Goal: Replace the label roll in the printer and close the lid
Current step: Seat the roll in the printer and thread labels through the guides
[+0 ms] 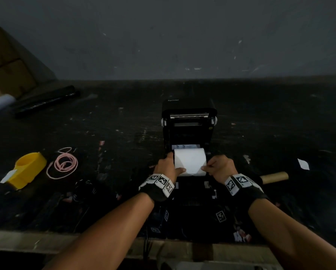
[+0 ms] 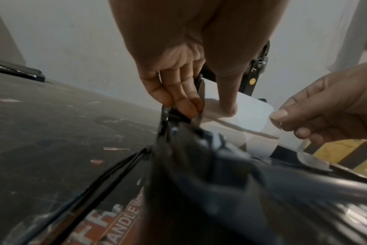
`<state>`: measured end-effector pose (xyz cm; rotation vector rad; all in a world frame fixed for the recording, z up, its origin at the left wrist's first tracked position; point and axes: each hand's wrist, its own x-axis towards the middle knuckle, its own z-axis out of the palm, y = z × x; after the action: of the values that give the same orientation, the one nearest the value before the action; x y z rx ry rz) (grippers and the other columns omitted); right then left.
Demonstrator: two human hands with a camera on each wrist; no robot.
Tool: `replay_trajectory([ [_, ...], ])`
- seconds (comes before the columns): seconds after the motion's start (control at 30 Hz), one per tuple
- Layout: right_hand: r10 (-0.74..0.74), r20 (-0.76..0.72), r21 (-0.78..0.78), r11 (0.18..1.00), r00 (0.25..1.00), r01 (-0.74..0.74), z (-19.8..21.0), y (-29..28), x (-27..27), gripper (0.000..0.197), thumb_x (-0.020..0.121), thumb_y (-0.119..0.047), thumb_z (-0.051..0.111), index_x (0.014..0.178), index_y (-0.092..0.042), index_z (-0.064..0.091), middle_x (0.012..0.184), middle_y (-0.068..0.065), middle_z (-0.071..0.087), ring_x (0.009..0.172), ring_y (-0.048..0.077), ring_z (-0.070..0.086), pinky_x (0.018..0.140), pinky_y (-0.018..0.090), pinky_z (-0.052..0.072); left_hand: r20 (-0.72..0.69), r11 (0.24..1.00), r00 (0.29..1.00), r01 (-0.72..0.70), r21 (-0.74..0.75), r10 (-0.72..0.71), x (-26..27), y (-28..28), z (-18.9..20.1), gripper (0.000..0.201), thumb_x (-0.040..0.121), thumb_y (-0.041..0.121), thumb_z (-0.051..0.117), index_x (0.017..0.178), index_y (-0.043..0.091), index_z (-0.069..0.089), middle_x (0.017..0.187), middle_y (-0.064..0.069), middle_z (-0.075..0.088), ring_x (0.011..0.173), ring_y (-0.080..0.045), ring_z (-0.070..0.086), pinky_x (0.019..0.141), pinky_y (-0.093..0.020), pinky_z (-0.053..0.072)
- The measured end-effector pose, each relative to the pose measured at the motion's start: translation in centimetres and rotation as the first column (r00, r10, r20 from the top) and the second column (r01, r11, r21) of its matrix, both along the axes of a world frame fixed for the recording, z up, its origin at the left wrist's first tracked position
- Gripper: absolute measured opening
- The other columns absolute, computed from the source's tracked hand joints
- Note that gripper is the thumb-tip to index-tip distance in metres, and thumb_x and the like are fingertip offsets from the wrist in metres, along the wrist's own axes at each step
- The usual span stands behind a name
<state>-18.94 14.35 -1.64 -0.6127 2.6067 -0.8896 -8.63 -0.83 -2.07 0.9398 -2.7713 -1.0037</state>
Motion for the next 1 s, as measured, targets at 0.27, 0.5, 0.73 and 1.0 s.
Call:
replay_trajectory([
  [0.27,-0.053,0.002,-0.030,0.998,0.999,0.053,-0.4,-0.1,0.7,0.025,0.074,-0.028,0.074,0.088,-0.008,0.068,0.095,0.011,0.070,0.091,0.021,0.063,0.073,0.022,0.042,-0.013,0.999,1.000,-0.004,-0.032,0.003,0.1,0.4,0.6,0.055,0.080,0.027,0.069,0.127,0.011,0.045,0.123,-0.018,0.060,0.110,-0.036,0.058,0.092,-0.041,0.050],
  [0.5,-0.055,0.033,-0.091,0.994,0.998,0.058,-0.1,0.6,0.9,0.024,0.075,-0.022,0.074,0.092,-0.007,0.068,0.098,0.011,0.070,0.083,0.015,0.060,0.074,0.019,0.041,-0.114,0.998,0.993,0.016,0.064,-0.009,0.7,-0.1,0.4,0.066,0.078,0.015,0.072,0.135,0.012,0.038,0.104,-0.015,0.069,0.101,-0.030,0.064,0.092,-0.037,0.051],
  [0.73,0.011,0.015,-0.036,0.999,1.000,-0.010,-0.9,1.6,1.3,0.021,0.078,-0.023,0.071,0.093,-0.008,0.072,0.100,0.008,0.071,0.084,0.011,0.058,0.072,0.014,0.040,-0.174,0.982,0.982,-0.036,0.185,0.068,1.6,-0.2,0.0,0.050,0.076,0.015,0.074,0.116,0.003,0.047,0.094,-0.012,0.075,0.095,-0.023,0.067,0.080,-0.023,0.045],
  [1.0,0.081,0.002,0.072,0.994,0.997,-0.081,-2.1,1.2,1.1,0.017,0.083,-0.028,0.065,0.084,-0.013,0.073,0.093,0.008,0.073,0.086,0.017,0.065,0.072,0.018,0.041,-0.108,0.998,0.994,0.006,0.066,0.001,1.3,-0.2,-0.6,0.043,0.077,0.008,0.071,0.112,0.004,0.045,0.091,-0.013,0.071,0.089,-0.027,0.067,0.080,-0.030,0.051],
])
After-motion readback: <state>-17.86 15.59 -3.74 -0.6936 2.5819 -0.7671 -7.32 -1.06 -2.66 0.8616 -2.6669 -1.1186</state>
